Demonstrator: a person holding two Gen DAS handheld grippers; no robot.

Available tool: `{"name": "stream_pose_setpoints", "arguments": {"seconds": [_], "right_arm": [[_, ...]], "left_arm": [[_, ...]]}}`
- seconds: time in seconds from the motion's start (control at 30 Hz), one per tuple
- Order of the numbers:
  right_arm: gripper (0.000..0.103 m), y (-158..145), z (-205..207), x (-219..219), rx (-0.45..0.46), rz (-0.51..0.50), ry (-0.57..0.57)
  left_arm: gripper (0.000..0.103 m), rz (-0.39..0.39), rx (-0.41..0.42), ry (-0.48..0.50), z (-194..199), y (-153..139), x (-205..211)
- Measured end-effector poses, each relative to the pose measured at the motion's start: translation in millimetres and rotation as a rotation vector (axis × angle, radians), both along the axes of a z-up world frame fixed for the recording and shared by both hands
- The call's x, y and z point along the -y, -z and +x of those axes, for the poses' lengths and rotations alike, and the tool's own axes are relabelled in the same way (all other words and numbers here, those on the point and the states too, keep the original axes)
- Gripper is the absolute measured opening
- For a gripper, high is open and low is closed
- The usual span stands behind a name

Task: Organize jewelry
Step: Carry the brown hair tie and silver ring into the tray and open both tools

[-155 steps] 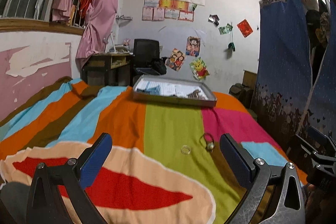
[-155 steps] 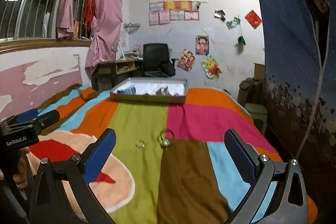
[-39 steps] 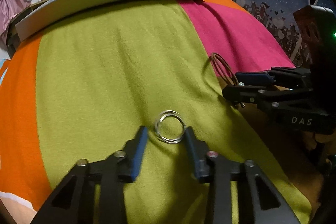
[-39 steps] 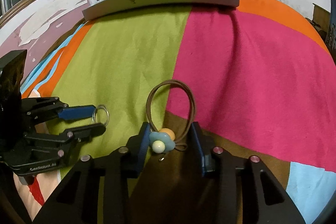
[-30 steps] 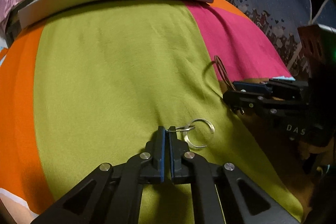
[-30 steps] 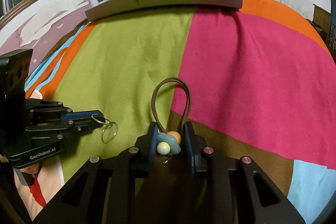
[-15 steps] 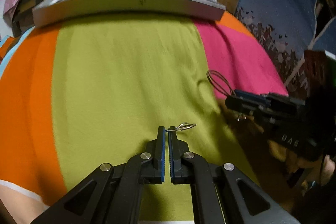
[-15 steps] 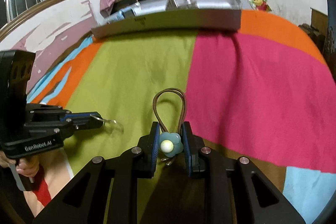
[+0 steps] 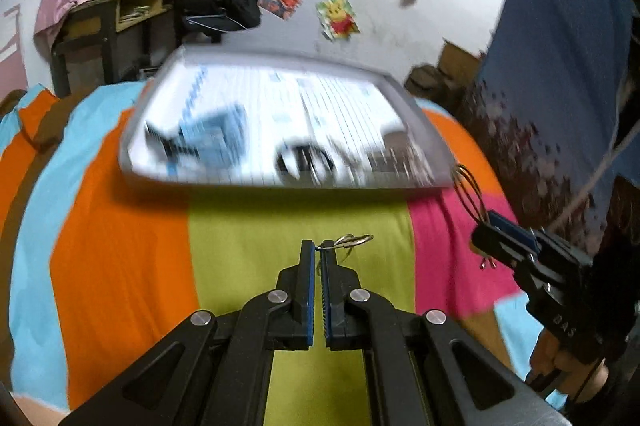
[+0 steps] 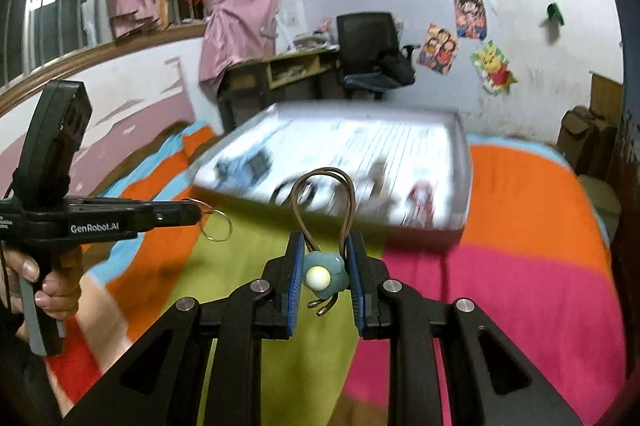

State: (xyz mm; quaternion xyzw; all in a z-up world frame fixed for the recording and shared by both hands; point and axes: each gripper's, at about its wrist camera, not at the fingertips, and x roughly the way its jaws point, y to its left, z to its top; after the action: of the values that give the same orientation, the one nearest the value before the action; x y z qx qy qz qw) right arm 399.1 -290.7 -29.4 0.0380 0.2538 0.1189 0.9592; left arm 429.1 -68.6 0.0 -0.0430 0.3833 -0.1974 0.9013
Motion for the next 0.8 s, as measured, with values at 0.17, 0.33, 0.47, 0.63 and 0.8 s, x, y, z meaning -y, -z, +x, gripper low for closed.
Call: {"name": "stream_pose_setpoints", "arguments": {"seconds": [0.17,0.33,0.47,0.63,0.8], "right_arm": [[0.019,-16,51,23,-0.020,0.034,0.103],[0.019,-8,91,31,-0.084,-0.033,0.141],[0.019,8,110,32,-0.140,-0.079,0.150],[0.020,24,113,33,-0.170,-0.086,0.157],[0.022,29,114,35,-0.168,-0.075,0.154]], "left_arm": [[0.003,-0.049,0.015,-0.069,57,-22,-2],[0.003,-0.048,0.008,-0.092,93,-15,13],[0.003,-0.052,-0.047,-0.079,111,6,28],[0.004,-0.036,-0.081,-0.060,117,24,41],[0.005,-0.052,-0.104,-0.048,118,33,42]]}}
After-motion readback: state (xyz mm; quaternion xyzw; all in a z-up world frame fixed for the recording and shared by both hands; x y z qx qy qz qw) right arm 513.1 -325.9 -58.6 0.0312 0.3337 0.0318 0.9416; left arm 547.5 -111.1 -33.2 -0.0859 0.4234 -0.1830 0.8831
